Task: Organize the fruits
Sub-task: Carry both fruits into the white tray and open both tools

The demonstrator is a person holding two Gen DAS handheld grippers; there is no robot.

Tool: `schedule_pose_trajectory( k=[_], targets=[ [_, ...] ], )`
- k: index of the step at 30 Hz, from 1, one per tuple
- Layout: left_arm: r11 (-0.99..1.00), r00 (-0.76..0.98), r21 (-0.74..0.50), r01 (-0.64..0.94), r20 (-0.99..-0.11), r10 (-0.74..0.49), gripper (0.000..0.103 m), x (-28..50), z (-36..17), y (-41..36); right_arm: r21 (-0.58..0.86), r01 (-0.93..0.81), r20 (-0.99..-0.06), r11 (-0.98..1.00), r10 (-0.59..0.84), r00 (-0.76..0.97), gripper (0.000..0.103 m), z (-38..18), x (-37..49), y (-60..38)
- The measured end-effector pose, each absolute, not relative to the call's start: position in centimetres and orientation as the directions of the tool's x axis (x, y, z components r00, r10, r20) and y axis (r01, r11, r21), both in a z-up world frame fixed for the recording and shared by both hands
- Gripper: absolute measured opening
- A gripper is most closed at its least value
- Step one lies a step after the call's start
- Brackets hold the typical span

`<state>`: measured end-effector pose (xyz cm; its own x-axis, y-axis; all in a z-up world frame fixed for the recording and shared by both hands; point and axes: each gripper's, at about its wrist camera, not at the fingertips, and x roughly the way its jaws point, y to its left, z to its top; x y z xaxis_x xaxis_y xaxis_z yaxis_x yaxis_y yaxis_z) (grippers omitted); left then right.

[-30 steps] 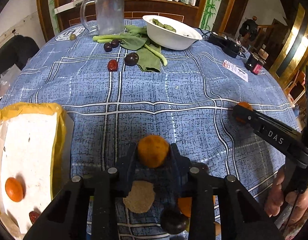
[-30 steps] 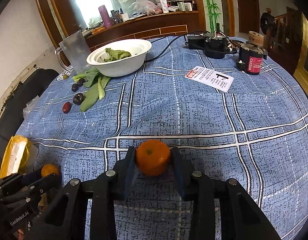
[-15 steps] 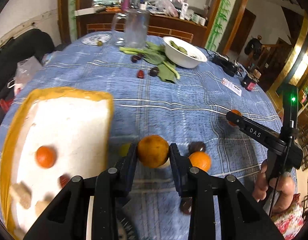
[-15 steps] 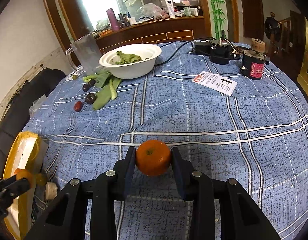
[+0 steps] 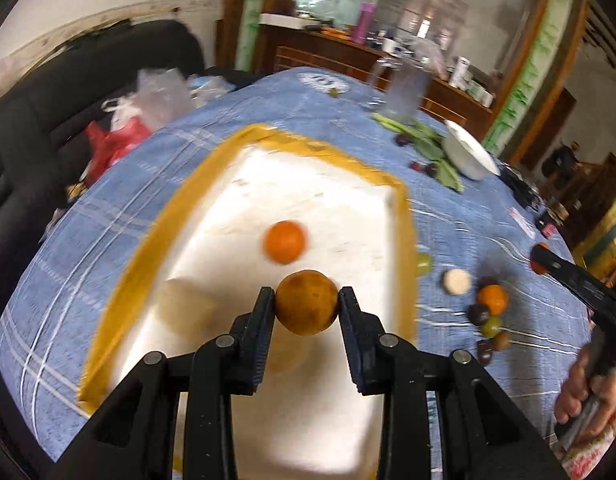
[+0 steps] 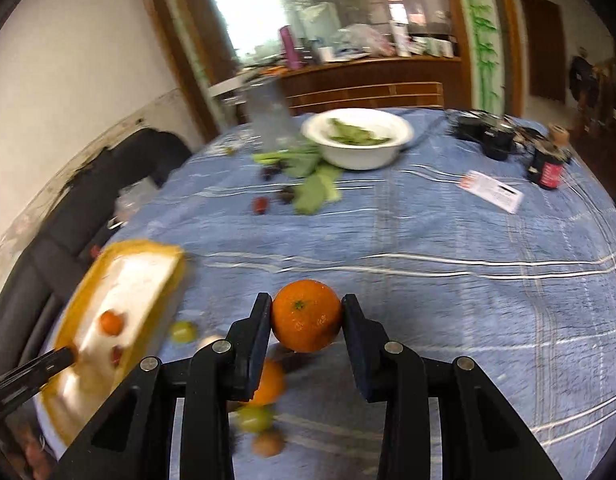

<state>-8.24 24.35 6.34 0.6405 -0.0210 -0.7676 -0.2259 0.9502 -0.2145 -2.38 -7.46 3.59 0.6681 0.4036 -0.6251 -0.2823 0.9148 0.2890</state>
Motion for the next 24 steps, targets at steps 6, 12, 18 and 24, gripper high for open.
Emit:
schedule_pose_trajectory(
  k=[6, 12, 18, 24],
  targets=[
    [0.939, 0.626, -0.208, -0.276, -0.780, 0.011, 0.031, -9.7, 5.0, 26.6, 0.292, -0.406, -0.640, 0.866, 0.492, 0.590, 0.039, 4.0, -4.3, -1.1],
    [0.952, 0.629, -0.144, -0.272, -0.775, 0.063, 0.032, -10.8, 4.7, 27.1, 0.265, -0.495, -0.668, 0.828, 0.528, 0.525, 0.039, 3.3, -5.3, 5.1],
    [0.960, 0.612, -0.131, -0.246, -0.789, 0.049, 0.032, -11.5, 4.4, 26.6, 0.209, -0.538, -0.716, 0.817, 0.502, 0.485, 0.039, 1.8, -4.6, 10.2],
    [0.961, 0.600, -0.101, -0.256, -0.796, 0.076, 0.032, -11.9, 4.1, 26.4, 0.151, -0.552, -0.755, 0.820, 0.456, 0.471, 0.039, 0.0, -3.4, 13.2]
  ],
)
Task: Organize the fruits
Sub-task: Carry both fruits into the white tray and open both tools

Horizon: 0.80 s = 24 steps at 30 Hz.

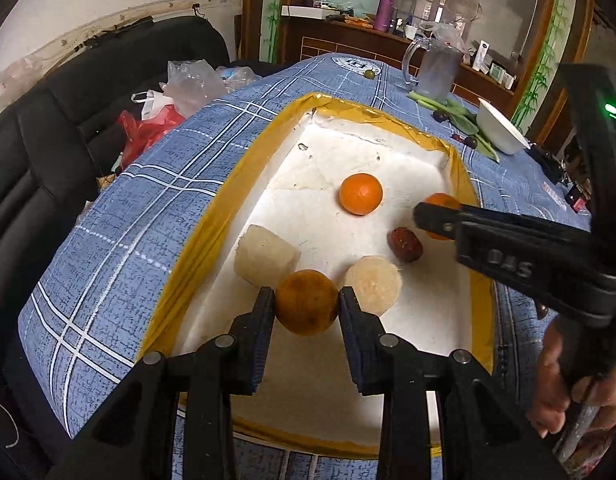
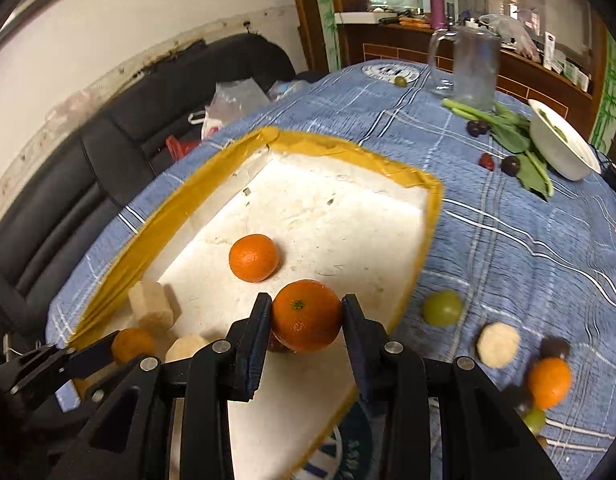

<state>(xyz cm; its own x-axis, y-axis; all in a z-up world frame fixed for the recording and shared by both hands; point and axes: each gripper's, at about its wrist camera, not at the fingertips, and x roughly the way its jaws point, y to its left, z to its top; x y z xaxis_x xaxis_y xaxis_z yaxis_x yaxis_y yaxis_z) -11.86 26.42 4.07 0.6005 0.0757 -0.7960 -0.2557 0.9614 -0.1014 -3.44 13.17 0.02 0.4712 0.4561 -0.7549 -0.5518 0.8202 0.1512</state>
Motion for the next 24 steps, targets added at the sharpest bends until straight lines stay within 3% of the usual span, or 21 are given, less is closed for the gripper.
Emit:
schedule_pose_trajectory(
  k=[9, 13, 24],
  targets=[
    [0.958, 0.608, -0.143, -0.249, -0.793, 0.040, 0.033, -11.8, 4.0, 26.7, 0.145, -0.541, -0.758, 0.828, 0.445, 0.478, 0.039, -0.4, -3.0, 13.6],
    [0.957, 0.621, -0.146, -0.250, -0.782, 0.043, 0.056, -12.0, 4.3, 26.6, 0.149, -0.538, -0.755, 0.830, 0.446, 0.480, 0.039, -0.4, -3.0, 13.5],
    [0.959, 0.626, -0.134, -0.251, -0.778, 0.055, 0.062, -12.1, 4.9, 25.9, 0.173, -0.529, -0.729, 0.831, 0.469, 0.498, 0.040, 1.1, -4.2, 12.1]
  ],
)
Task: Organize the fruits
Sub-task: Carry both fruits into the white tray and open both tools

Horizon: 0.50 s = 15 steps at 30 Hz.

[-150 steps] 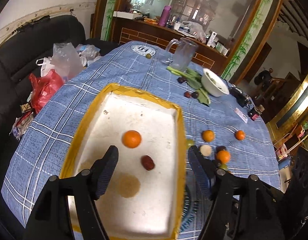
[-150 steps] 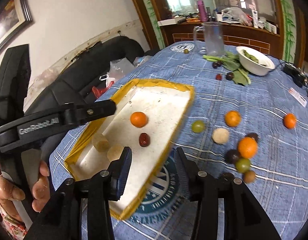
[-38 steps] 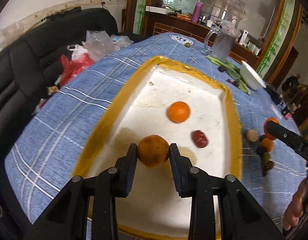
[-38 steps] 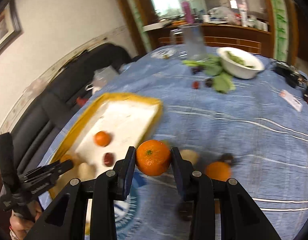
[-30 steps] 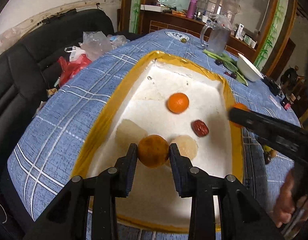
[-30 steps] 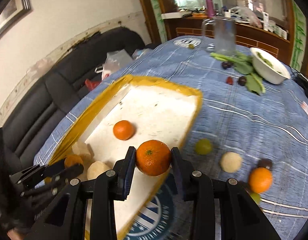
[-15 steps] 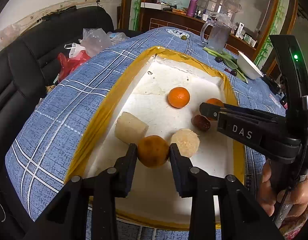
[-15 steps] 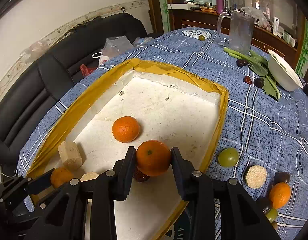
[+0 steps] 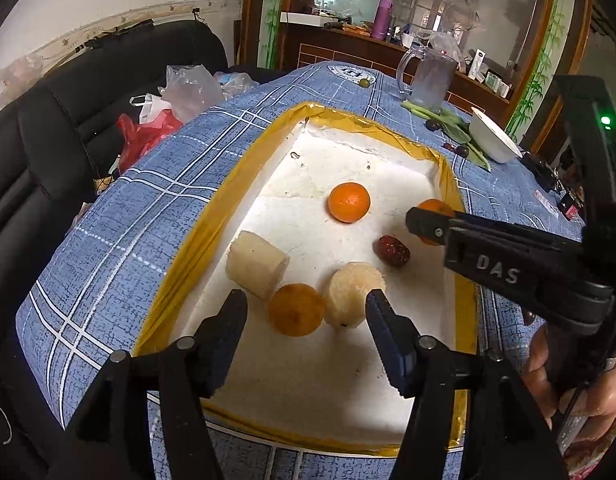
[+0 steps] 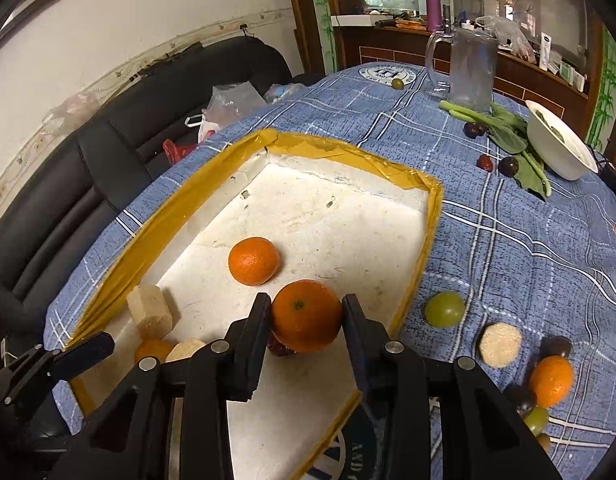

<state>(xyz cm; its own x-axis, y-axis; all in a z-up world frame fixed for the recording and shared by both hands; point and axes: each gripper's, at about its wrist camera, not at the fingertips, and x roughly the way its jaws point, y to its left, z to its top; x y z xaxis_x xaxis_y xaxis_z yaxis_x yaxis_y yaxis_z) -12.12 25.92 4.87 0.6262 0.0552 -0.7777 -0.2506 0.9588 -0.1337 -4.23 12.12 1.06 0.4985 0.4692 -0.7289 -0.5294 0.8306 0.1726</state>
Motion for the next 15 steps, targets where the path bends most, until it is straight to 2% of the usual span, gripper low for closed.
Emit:
schedule_pose_trajectory(
  k=[5, 11, 15],
  targets=[
    [0.958, 0.634, -0.141, -0.249, -0.772, 0.051, 0.065, -12.6, 5.3, 25.6, 0.227, -0.502, -0.694, 0.835, 0.500, 0.518, 0.050, 2.6, -5.2, 9.6],
    [0.961, 0.659, -0.143, -0.236, -0.750, 0.050, 0.065, -13.5, 6.7, 24.8, 0.287, -0.436, -0.644, 0.853, 0.509, 0.571, 0.050, 4.6, -7.6, 4.9],
    [0.967, 0.677, -0.147, -0.209, -0.735, 0.035, 0.065, -14.1, 7.7, 23.6, 0.447, -0.335, -0.599, 0.829, 0.556, 0.577, 0.050, 5.0, -9.4, 0.4]
  ],
)
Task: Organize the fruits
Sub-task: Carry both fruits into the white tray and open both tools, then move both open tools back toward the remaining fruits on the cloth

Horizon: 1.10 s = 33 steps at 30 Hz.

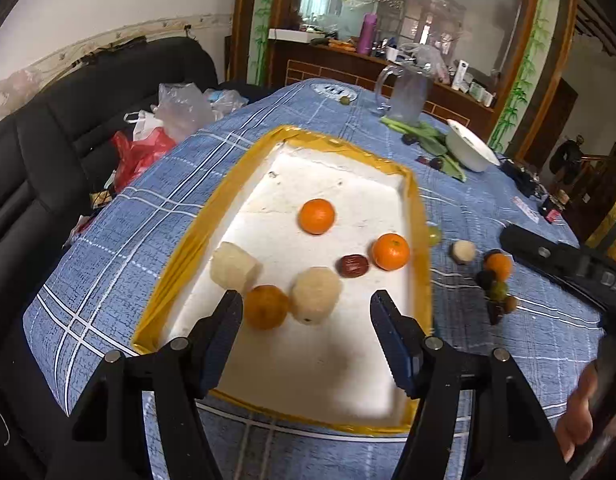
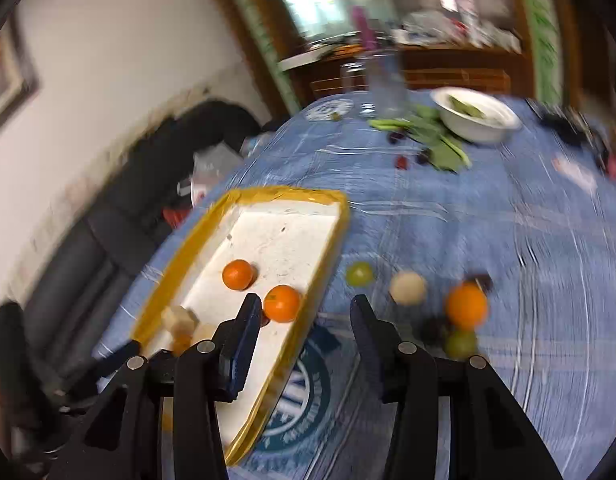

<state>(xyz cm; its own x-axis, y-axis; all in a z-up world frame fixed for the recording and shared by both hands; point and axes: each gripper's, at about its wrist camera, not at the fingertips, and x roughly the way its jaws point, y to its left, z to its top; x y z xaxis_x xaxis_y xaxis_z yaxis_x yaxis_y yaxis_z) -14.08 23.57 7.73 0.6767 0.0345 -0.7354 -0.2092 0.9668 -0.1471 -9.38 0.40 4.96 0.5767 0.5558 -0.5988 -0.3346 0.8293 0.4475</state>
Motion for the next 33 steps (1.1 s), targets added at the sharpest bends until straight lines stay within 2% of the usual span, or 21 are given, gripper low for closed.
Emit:
schedule_pose_trajectory(
  k=[4, 8, 12, 15, 18, 20, 24, 27, 30, 33],
  targets=[
    [0.974, 0.700, -0.144, -0.174, -0.714, 0.020, 0.065, -14.7, 9.2, 22.0, 0.594, -0.265, -0.559, 0.760, 0.626, 0.543, 0.050, 5.2, -11.4, -3.9],
    [0.984, 0.743, -0.130, -0.120, -0.669, 0.003, 0.065, -16.0, 12.0, 19.7, 0.608, -0.238, -0.529, 0.758, 0.609, 0.591, 0.050, 6.9, -13.0, -7.8],
    [0.992, 0.788, -0.114, -0.046, -0.614, -0.034, 0.068, -17.2, 15.3, 17.2, 0.553, -0.226, -0.524, 0.802, 0.545, 0.654, 0.057, 9.8, -14.5, -11.6],
    [0.996, 0.822, -0.088, 0.006, -0.566, -0.055, 0.069, -17.8, 18.1, 15.3, 0.467, -0.199, -0.516, 0.862, 0.449, 0.729, 0.057, 13.1, -15.7, -15.1],
    [0.992, 0.845, -0.098, 0.082, -0.521, -0.121, 0.069, -17.8, 21.3, 13.7, 0.365, -0.147, -0.462, 0.920, 0.315, 0.829, 0.057, 18.2, -17.5, -19.3],
    [0.987, 0.854, -0.113, 0.116, -0.496, -0.158, 0.069, -17.5, 23.2, 12.9, 0.322, -0.112, -0.425, 0.940, 0.250, 0.870, 0.067, 21.0, -18.4, -21.2],
    [0.973, 0.874, -0.154, 0.169, -0.433, -0.220, 0.069, -16.4, 28.3, 12.0, 0.248, -0.029, -0.347, 0.968, 0.117, 0.930, 0.074, 28.2, -19.9, -25.0],
    [0.972, 0.898, -0.170, 0.163, -0.383, -0.218, 0.079, -15.3, 32.3, 12.1, 0.190, 0.030, -0.324, 0.981, 0.033, 0.945, 0.080, 32.1, -19.9, -26.3],
    [0.983, 0.924, -0.126, 0.133, -0.344, -0.169, 0.089, -14.4, 34.7, 12.3, 0.152, 0.040, -0.332, 0.988, 0.013, 0.943, 0.087, 33.1, -19.1, -25.9],
    [0.989, 0.921, -0.099, 0.107, -0.364, -0.136, 0.089, -13.3, 34.0, 12.6, 0.124, -0.003, -0.382, 0.992, 0.050, 0.923, 0.088, 30.5, -18.2, -24.3]
  ],
)
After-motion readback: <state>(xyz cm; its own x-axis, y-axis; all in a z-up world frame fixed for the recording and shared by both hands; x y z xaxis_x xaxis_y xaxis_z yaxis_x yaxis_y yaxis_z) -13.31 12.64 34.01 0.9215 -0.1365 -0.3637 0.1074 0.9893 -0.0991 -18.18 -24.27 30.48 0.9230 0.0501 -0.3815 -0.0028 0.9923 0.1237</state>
